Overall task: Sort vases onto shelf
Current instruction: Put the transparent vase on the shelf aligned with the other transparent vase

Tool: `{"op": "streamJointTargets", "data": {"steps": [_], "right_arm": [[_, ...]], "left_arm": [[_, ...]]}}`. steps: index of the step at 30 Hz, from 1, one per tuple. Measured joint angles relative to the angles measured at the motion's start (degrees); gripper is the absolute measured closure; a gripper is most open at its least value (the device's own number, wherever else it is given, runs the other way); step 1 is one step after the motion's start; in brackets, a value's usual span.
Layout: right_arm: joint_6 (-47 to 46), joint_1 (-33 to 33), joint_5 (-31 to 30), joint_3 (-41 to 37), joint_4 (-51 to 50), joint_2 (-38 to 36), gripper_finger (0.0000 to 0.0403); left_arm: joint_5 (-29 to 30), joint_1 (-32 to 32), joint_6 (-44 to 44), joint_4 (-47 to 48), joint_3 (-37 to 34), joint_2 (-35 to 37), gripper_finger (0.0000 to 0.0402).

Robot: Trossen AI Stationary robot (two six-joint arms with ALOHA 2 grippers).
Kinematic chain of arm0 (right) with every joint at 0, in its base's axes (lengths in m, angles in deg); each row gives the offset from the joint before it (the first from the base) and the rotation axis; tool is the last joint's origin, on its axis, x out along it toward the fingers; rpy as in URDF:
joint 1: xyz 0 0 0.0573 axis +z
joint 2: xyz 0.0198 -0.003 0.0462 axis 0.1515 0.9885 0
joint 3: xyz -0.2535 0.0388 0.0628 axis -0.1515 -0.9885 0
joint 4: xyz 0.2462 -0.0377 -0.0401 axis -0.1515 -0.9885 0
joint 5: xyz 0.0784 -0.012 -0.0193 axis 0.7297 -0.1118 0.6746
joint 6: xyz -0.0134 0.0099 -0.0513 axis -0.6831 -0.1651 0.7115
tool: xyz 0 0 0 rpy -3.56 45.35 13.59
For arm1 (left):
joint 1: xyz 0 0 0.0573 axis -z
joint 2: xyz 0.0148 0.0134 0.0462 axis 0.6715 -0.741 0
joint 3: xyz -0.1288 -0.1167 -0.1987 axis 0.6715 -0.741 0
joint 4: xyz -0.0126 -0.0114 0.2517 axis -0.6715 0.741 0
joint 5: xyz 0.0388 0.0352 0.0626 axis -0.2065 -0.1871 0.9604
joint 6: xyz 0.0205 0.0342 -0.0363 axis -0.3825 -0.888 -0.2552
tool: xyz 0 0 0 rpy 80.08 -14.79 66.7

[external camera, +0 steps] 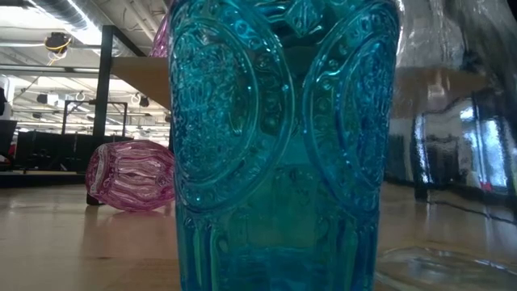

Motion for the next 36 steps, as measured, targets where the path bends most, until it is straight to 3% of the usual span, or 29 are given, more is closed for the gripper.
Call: {"op": "streamJointTargets", "data": {"steps": [3, 10, 15, 21, 27, 31, 33, 36], "right_arm": [[-0.7, 0.0, 0.5, 0.0, -0.1, 0.0, 0.0203], [-3.6, 0.4, 1.6, 2.8, -2.3, 0.2, 0.0204], [-3.7, 1.5, -2.3, 11.1, -5.8, 0.2, 0.0204], [-6.3, 2.4, -0.9, 22.9, -12.2, 0.1, 0.0204], [-8.6, 5.6, 1.7, 22.3, -19.4, -2.7, 0.0204], [-13.0, 7.9, 6.2, 23.3, -16.0, -4.3, 0.0204], [-15.3, 8.4, 5.1, 23.2, -14.9, -5.9, 0.0204], [-17.2, 8.7, -0.4, 23.3, -15.2, -7.7, 0.0204]], "left_arm": [[0.0, 0.0, 0.0, 0.0, 0.0, 0.0, 0.0401], [0.0, 0.0, 0.0, 0.0, 0.0, 0.0, 0.0401], [0.0, 0.0, 0.0, 0.0, 0.0, 0.0, 0.0401], [0.0, 0.0, 0.0, 0.0, 0.0, 0.0, 0.0401], [-0.4, 1.3, 0.0, -0.1, 0.0, 0.0, 0.0401], [-9.3, 2.1, -1.3, -0.8, 0.0, -0.4, 0.0401], [-13.5, 2.9, -2.2, -0.8, 0.0, -1.3, 0.0401], [-14.6, 5.6, -3.2, -1.1, -0.1, -2.7, 0.0401]]}}
